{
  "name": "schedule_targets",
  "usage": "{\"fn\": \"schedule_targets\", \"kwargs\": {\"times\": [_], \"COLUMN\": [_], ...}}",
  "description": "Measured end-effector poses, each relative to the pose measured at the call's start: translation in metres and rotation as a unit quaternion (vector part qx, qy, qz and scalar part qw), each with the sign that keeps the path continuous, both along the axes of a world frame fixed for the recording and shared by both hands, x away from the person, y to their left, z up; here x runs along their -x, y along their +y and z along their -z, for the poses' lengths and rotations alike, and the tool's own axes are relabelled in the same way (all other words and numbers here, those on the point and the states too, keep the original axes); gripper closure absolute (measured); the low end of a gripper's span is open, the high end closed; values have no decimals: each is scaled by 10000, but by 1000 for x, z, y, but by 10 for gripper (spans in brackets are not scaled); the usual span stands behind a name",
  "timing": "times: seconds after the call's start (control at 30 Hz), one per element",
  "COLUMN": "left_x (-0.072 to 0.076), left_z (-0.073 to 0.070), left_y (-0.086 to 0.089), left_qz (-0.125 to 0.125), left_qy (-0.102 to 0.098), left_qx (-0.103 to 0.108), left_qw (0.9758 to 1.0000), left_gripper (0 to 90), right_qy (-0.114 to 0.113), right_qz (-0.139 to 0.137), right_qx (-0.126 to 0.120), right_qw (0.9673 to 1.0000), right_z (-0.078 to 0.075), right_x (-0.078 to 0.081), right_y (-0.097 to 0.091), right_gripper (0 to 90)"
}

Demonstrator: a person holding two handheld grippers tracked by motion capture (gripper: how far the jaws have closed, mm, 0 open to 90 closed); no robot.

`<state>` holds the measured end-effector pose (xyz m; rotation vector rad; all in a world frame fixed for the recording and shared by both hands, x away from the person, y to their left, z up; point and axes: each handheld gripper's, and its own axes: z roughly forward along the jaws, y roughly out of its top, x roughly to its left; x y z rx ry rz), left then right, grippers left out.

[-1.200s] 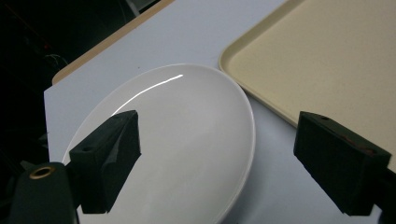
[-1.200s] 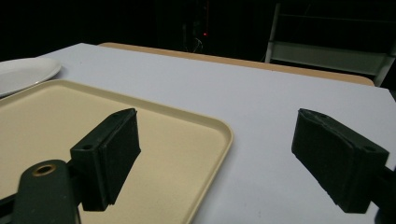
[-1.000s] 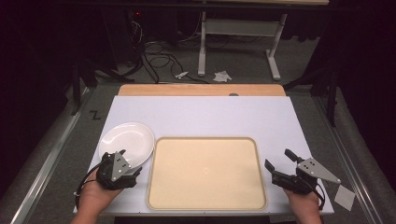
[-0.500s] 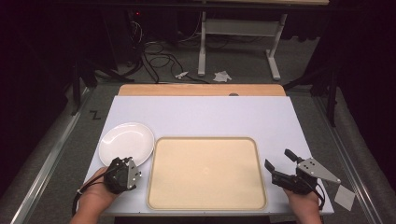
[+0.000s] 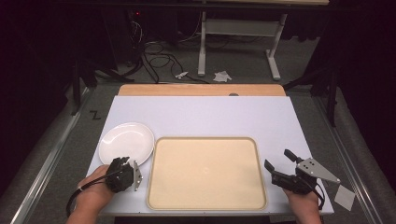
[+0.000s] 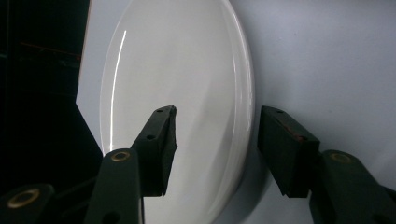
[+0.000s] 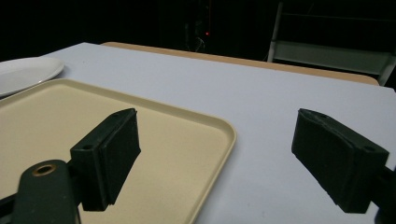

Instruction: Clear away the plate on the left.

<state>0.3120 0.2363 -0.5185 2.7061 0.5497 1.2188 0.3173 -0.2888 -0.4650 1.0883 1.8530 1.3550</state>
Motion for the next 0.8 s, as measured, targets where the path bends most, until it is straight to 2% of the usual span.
{"fn": "schedule_targets", "kwargs": {"times": [0.13, 0.17, 0.2, 0.3, 0.37, 0.4, 0.43, 0.5, 0.6, 0.63, 0.67, 0.7, 0.73, 0.77, 0.8], "left_x": [-3, -3, -4, -5, -5, -5, -6, -6, -7, -7, -7, -5, -5, -3, -3], "left_z": [2, 3, 4, 6, 7, 7, 8, 10, 11, 9, 9, 5, 5, -3, -3], "left_y": [-1, -2, -2, -4, -5, -5, -5, -8, -11, -13, -13, -14, -14, -13, -13], "left_qz": [19, 45, 65, 167, 199, 199, 212, 216, 157, 130, 130, 121, 121, 48, 48], "left_qy": [-57, -81, -122, -196, -198, -198, -40, 67, 24, -118, -118, -343, -343, -483, -483], "left_qx": [-103, -211, -203, -430, -459, -459, -433, -501, -579, -598, -598, -591, -591, -450, -450], "left_qw": [9999, 9997, 9997, 9987, 9986, 9986, 9988, 9985, 9982, 9981, 9981, 9976, 9976, 9978, 9978], "left_gripper": [497, 505, 514, 533, 564, 597, 661, 804, 823, 832, 840, 852, 867, 874, 874], "right_qy": [-11, -8, -3, 23, 24, 24, 23, 18, 33, 37, 34, 22, 18, 23, 23], "right_qz": [-9, -8, 2, 14, -7, -7, -11, -16, -7, 6, -5, -6, -9, -1, -1], "right_qx": [-3, -7, -3, -27, -37, -37, -38, -40, -45, -50, -70, -60, -64, -70, -70], "right_qw": [10000, 10000, 10000, 10000, 10000, 10000, 10000, 10000, 10000, 10000, 10000, 10000, 10000, 10000, 10000], "right_z": [0, 0, 0, 1, 1, 1, 1, 1, 1, 1, 1, 1, 1, 1, 1], "right_x": [0, 0, 0, 0, 0, 0, 0, -1, -1, -1, 0, 0, 0, 0, 0], "right_y": [0, 0, 0, 0, 0, 0, 0, 0, 0, 0, 0, 0, 0, -1, -1], "right_gripper": [162, 162, 162, 162, 162, 162, 162, 162, 162, 162, 162, 162, 162, 162, 162]}}
